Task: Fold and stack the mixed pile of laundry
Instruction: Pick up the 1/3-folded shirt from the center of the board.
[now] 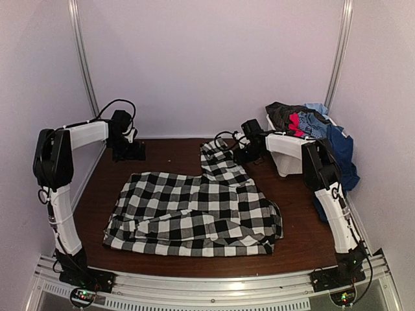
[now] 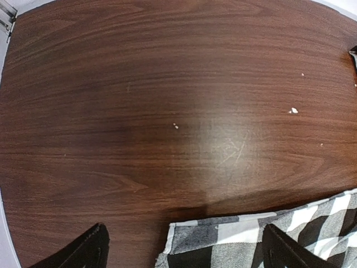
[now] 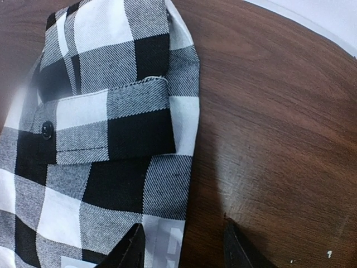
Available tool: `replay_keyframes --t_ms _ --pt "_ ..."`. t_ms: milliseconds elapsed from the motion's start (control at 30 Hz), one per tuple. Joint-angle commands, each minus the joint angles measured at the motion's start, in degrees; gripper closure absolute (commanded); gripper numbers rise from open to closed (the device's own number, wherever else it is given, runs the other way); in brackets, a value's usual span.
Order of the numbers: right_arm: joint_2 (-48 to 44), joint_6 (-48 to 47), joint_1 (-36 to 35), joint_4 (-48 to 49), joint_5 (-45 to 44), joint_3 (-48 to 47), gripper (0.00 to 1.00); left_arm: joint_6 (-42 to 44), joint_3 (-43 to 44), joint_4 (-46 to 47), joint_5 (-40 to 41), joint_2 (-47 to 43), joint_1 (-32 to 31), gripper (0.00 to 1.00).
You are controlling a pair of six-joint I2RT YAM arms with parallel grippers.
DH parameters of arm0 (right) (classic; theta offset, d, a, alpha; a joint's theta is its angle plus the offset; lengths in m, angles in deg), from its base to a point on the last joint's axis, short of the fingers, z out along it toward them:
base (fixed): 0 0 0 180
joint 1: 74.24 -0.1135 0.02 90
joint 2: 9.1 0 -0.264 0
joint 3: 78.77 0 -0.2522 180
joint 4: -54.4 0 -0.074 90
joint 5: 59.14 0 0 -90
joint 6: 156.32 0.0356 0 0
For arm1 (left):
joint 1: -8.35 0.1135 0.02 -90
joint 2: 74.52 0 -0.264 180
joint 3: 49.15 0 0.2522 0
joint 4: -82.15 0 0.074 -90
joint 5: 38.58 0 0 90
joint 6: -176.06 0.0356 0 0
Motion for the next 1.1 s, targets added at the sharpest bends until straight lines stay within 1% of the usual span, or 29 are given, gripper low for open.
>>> replay_keyframes --t_ms 0,100,167,200,333,433,500,600,700,800,867,933,1000,1067 --pt "4.0 -4.5 -2.5 -7.0 -8.1 -2.5 0.52 1.0 3.2 -1.0 -0.5 1.4 1.7 0.03" --pt "5.7 -5.2 -2.8 -9.2 -10.5 -3.4 0.54 1.6 4.7 -2.0 -0.4 2.1 2.4 0.03" --pt "6.4 -5.9 -3.1 -9.9 -10.9 -3.0 0.56 2.1 5.5 -2.6 1.3 2.6 2.9 0.03" --pt "6.6 -6.3 -3.4 -10.2 -11.0 -2.8 0.59 2.3 5.6 -2.8 1.5 2.8 3.2 0.03" --pt "6.2 -6.3 -3.6 -10.6 -11.0 -1.9 0.84 3.3 5.5 -2.8 0.5 3.6 4.4 0.04" --pt "5.0 -5.7 -3.0 -10.6 -6.9 -1.9 1.0 5.7 6.0 -3.3 -2.0 4.6 4.7 0.07" --pt "2.6 -4.3 -2.3 -8.7 -4.4 -0.6 1.0 7.8 5.9 -2.9 -3.6 4.9 4.7 0.1" --pt "-2.0 -2.9 -1.8 -4.3 -1.6 2.0 1.0 12.6 5.9 -2.9 -6.4 6.0 4.8 0.2" --pt "-4.6 -1.0 -1.5 -3.0 0.5 1.1 1.0 16.7 7.0 -4.5 -7.7 7.7 4.8 0.32" --pt "-5.5 -0.4 -1.2 -2.9 2.4 -0.4 1.0 20.4 7.0 -6.1 -10.9 8.5 5.1 0.38" --pt "-5.6 0.2 -1.0 -2.8 3.5 -0.9 1.0 22.0 6.8 -6.7 -14.4 9.0 5.3 0.39" --pt "-5.8 0.7 -0.9 -2.7 3.9 -0.9 1.0 23.2 6.5 -7.3 -16.7 9.8 5.2 0.35" --pt "-5.8 0.7 -0.8 -2.6 3.9 -0.8 1.0 23.6 5.8 -7.3 -17.9 10.7 5.2 0.31" --pt "-5.9 0.7 -0.7 -2.6 3.7 -0.4 1.0 23.7 5.7 -7.6 -18.5 11.8 5.2 0.31"
